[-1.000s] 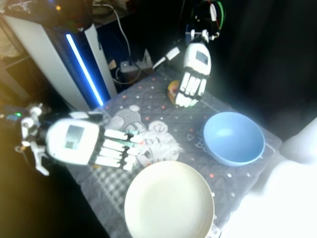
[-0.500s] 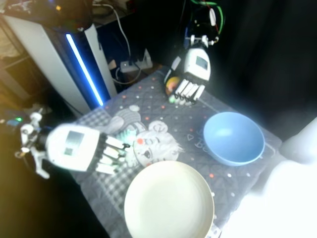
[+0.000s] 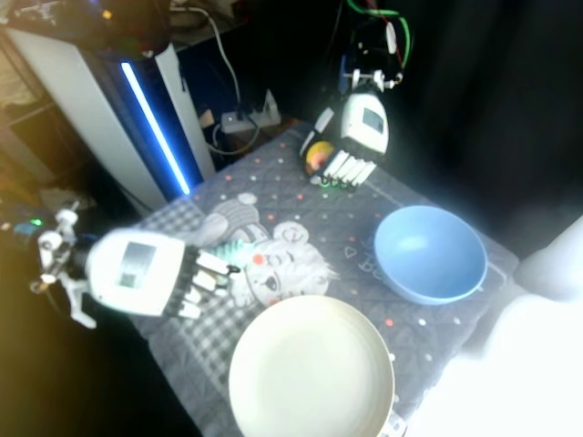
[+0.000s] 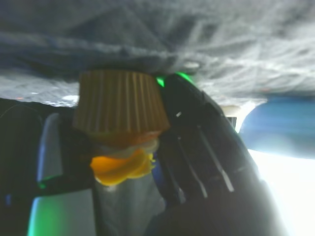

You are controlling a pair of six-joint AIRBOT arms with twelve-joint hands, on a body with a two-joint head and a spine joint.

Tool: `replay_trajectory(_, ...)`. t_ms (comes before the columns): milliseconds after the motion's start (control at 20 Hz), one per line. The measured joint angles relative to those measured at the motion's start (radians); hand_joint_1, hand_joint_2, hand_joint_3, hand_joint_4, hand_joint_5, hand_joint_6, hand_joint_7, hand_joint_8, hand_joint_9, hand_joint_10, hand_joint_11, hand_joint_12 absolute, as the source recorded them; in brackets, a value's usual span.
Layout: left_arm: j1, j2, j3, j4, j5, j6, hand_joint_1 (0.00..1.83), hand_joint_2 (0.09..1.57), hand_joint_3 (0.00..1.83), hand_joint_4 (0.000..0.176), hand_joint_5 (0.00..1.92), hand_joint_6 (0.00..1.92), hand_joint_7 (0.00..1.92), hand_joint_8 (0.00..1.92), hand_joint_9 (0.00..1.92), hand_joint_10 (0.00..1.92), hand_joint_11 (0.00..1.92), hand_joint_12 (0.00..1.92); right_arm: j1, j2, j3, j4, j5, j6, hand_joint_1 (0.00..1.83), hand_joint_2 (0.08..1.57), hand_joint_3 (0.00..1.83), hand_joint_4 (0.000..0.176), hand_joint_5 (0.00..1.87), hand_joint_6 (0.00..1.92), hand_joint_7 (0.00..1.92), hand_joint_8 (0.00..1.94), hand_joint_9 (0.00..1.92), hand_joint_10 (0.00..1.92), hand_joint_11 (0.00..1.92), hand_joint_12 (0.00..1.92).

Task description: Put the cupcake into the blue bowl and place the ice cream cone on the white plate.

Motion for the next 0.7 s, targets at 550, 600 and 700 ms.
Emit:
replay_trajectory(550,-0.002,0.016,0.004,-0.053,-0.030,0.029,1.40,1.04,0.00,0.000,1.09,0.68,1.13,0.68,1.08,1.01,0.88,1.21,-0.001,0.011,-0.017,0.012,0.072,-0.005,1.29,1.06,0.00,0.000,1.03,0.67,1.21,0.80,1.33,0.56,1.08,1.28)
replay_trajectory(600,-0.005,0.017,0.006,-0.068,-0.039,0.029,1.40,1.03,0.00,0.000,1.10,0.65,1.21,0.53,1.12,0.97,0.91,1.17,-0.001,0.014,-0.016,0.010,0.089,-0.005,1.29,1.06,0.00,0.000,1.03,0.69,1.23,0.76,1.37,0.49,1.10,1.28)
replay_trajectory(700,-0.006,0.019,0.006,-0.068,-0.045,0.029,1.40,1.03,0.00,0.000,1.09,0.63,1.18,0.59,1.12,0.97,0.94,1.16,-0.001,0.017,-0.016,0.019,0.102,-0.006,1.29,1.07,0.00,0.000,1.00,0.74,1.19,0.83,1.36,0.48,1.07,1.31)
